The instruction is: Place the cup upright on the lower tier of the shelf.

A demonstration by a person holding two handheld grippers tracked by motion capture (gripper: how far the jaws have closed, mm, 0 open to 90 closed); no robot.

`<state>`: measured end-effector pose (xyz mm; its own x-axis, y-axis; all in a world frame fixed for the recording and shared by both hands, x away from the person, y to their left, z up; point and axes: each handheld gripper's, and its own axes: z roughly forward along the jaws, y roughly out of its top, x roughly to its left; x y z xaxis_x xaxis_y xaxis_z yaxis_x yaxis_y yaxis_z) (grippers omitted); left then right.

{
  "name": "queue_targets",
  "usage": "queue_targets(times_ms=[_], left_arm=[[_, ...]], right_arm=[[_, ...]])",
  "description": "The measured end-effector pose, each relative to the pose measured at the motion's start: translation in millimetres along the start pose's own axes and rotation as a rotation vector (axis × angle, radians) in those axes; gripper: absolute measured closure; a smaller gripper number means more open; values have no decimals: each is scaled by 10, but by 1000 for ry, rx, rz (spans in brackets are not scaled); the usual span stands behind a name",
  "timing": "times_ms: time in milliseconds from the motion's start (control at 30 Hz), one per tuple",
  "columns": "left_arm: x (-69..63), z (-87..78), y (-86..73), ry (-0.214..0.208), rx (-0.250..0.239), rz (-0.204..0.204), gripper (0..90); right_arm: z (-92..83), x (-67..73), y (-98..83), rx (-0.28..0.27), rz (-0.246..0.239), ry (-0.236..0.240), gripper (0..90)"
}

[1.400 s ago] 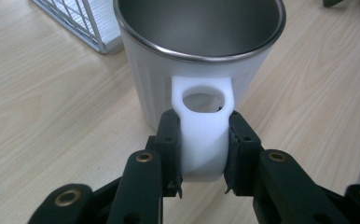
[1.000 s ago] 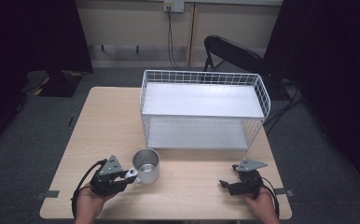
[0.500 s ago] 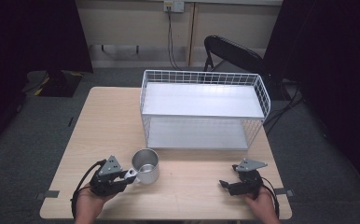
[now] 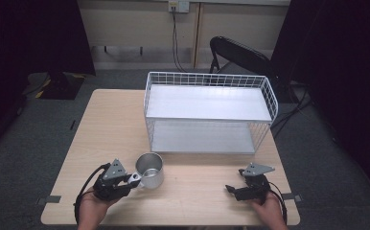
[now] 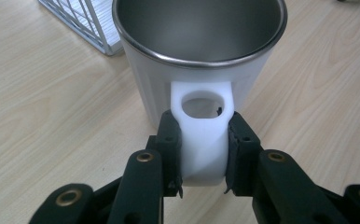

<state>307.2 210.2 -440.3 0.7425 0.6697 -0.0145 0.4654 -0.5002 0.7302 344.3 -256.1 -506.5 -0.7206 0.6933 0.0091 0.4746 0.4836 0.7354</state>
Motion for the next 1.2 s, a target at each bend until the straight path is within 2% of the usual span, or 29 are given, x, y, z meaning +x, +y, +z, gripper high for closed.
queue_targets(times_ms=[133,367,600,933,1200], left_arm=[[-4,-6,-3,10,-23,-9,717],[-31,-16,7,48,-40,2,718],[-21,-68,19,56,-79,-14,719],[-45,-77,66,72,-91,-3,718],[-96,-8,193,78,-100,23,718]], right_arm=[[0,0,0,0,0,0,149],[0,0,0,0,0,0,148],[0,0,0,0,0,0,148],[0,0,0,0,-1,0,149],[0,0,0,0,0,0,149]])
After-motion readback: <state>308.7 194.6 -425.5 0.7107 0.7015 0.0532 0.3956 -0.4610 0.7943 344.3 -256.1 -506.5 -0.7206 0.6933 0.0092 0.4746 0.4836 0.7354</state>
